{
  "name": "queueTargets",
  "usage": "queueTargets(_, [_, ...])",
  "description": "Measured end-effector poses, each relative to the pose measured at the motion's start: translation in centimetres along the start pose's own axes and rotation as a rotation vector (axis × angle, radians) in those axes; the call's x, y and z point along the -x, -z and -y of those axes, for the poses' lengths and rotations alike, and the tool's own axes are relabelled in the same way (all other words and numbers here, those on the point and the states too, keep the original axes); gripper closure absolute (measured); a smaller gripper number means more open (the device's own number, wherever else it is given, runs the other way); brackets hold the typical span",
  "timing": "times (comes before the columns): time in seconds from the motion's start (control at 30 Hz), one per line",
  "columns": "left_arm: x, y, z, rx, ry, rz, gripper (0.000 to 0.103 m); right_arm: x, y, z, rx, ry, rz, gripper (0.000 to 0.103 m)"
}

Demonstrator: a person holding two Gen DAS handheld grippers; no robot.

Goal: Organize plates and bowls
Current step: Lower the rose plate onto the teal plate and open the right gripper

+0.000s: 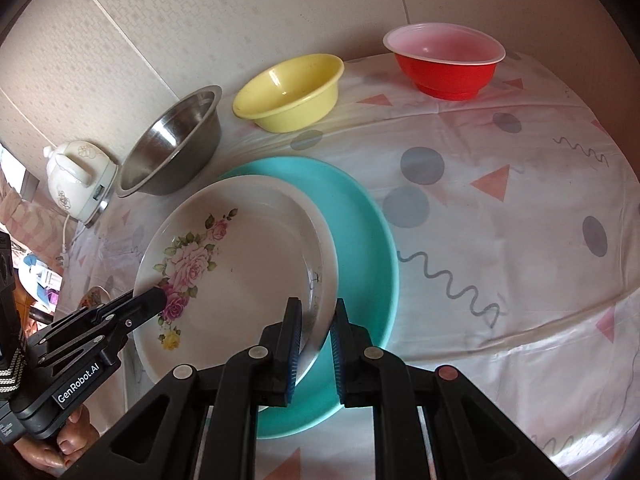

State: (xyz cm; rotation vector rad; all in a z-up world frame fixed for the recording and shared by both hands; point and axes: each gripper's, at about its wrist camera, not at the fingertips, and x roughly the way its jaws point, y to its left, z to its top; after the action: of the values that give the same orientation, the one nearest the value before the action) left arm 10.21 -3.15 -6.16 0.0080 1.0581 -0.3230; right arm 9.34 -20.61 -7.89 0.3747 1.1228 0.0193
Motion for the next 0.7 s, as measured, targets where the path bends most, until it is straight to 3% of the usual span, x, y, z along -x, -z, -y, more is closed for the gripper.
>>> queueTargets(0.53, [0.2,0.5,0.6,-0.025,-0.075,0.048,0.087,-0.1,0.1,-0.4,0.022,0.029,0.028,0.087])
queueTargets(0.7, [1.8,0.4,0.1,-0.010,-0.104,0.098,0.085,0.3,0.2,-0.3,0.013,0.022,0.037,0.080])
